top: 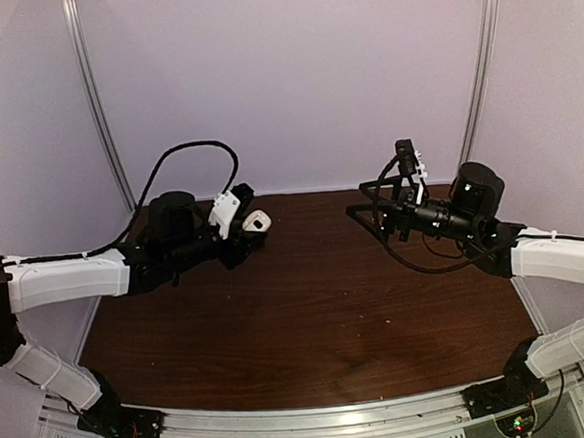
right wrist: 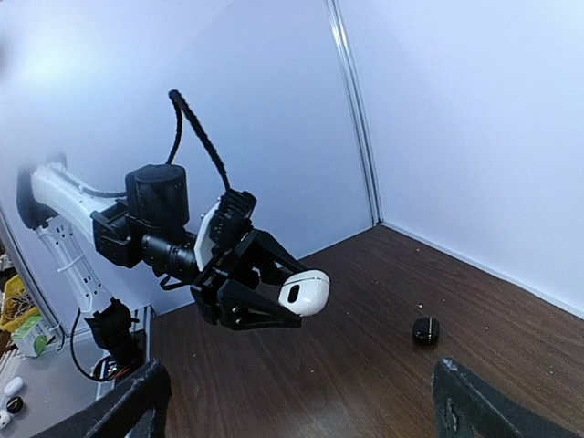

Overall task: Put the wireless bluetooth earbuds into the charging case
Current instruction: Place the charging case with the earbuds at the center of the board.

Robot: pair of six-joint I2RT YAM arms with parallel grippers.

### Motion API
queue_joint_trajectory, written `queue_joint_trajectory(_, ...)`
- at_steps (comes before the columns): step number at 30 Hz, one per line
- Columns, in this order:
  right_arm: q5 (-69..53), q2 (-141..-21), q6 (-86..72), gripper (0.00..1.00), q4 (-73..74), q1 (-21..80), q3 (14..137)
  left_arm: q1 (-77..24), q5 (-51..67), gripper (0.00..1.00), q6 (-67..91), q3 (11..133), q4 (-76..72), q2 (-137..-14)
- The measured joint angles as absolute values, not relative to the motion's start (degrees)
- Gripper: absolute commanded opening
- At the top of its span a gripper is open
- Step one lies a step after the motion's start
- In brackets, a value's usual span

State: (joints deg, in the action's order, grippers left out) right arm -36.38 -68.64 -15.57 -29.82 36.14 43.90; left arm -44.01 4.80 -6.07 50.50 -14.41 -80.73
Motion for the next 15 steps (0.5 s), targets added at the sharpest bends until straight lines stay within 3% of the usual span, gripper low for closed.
queue_joint_trajectory(15, -35.6, -67.6, -17.1, 1.00, -31.9, 31.7, 37.4, -28.8, 6.0, 0.25, 5.5, 62.6, -3.8, -101.0)
